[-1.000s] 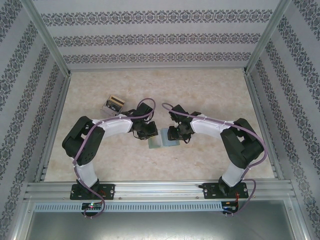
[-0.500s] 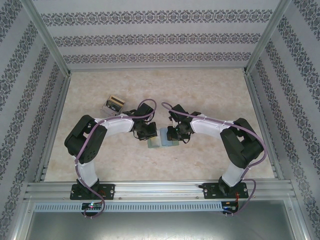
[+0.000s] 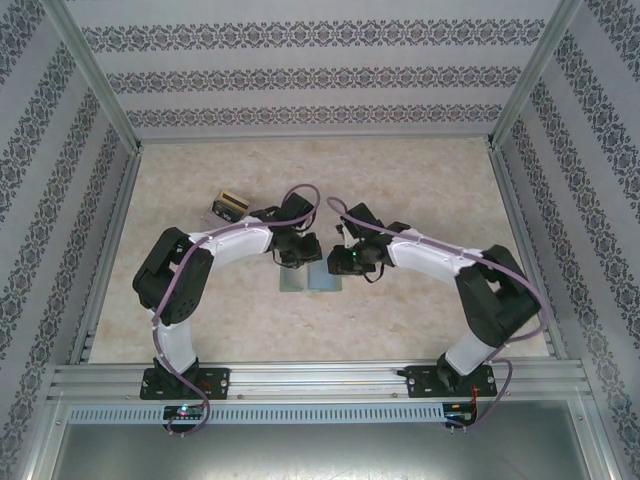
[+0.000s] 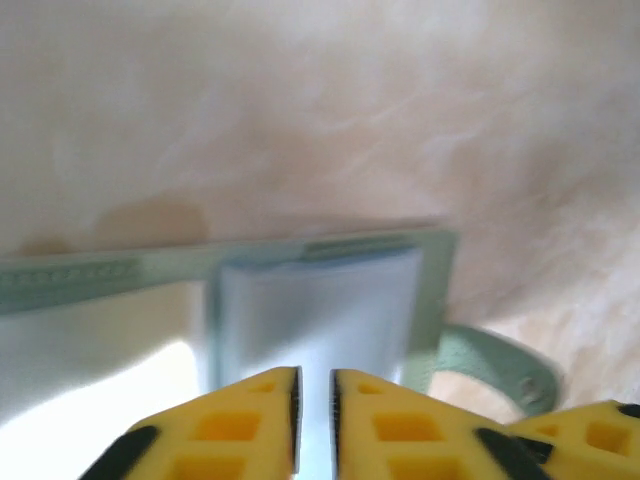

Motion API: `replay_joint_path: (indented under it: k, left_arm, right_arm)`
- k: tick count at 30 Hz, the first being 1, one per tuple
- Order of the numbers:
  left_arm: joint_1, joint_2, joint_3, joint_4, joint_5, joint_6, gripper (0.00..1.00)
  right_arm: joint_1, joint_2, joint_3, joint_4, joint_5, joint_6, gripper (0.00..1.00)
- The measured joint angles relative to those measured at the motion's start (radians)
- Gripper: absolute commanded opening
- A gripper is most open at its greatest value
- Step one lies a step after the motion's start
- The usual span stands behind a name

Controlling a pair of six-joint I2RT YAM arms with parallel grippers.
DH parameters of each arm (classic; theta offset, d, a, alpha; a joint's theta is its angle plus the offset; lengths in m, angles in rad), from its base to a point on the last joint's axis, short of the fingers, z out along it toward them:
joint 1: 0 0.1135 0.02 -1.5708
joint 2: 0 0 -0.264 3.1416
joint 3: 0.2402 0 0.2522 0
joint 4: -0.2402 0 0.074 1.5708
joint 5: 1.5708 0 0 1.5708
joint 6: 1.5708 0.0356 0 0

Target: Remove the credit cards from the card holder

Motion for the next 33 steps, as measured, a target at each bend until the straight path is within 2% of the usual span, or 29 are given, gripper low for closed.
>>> replay_joint_path:
  k: [7, 10, 13, 15, 16, 21, 23, 26, 33]
  left_arm:
    - [0.023, -0.14, 0.068, -0.148, -0.158, 0.068, 0.62]
    - [0.061, -0.232, 0.074, -0.2, -0.259, 0.092, 0.71]
    - [0.118, -0.329, 0.074, -0.241, -0.377, 0.107, 0.86]
    - [0.158, -0.385, 0.066, -0.246, -0.453, 0.116, 0.97]
    - [0.179, -0.418, 0.05, -0.244, -0.492, 0.12, 0.99]
    - [0.264, -0.6, -0.148, -0.173, -0.693, 0.128, 0.99]
    - [0.306, -0.666, -0.256, -0.127, -0.764, 0.127, 0.99]
    - [0.363, -0.733, -0.405, -0.034, -0.861, 0.137, 0.99]
    - [0.422, -0.766, -0.592, 0.154, -0.958, 0.255, 0.99]
  right_arm:
    - [-0.061, -0.238, 0.023, -0.079, 0.151, -0.01, 0.69]
    - [-0.121, -0.289, 0.058, -0.114, 0.243, -0.026, 0.81]
    - [-0.166, -0.34, 0.078, -0.124, 0.366, -0.064, 0.98]
    - [-0.188, -0.375, 0.079, -0.124, 0.463, -0.089, 0.98]
    - [-0.202, -0.389, 0.079, -0.123, 0.51, -0.095, 0.98]
    - [-0.317, -0.449, 0.055, -0.058, 0.678, -0.113, 0.98]
    - [-0.372, -0.47, -0.014, 0.032, 0.739, -0.137, 0.98]
    - [-0.404, -0.483, -0.158, 0.181, 0.817, -0.194, 0.98]
    - [-0.447, -0.424, -0.342, 0.389, 0.919, -0.26, 0.98]
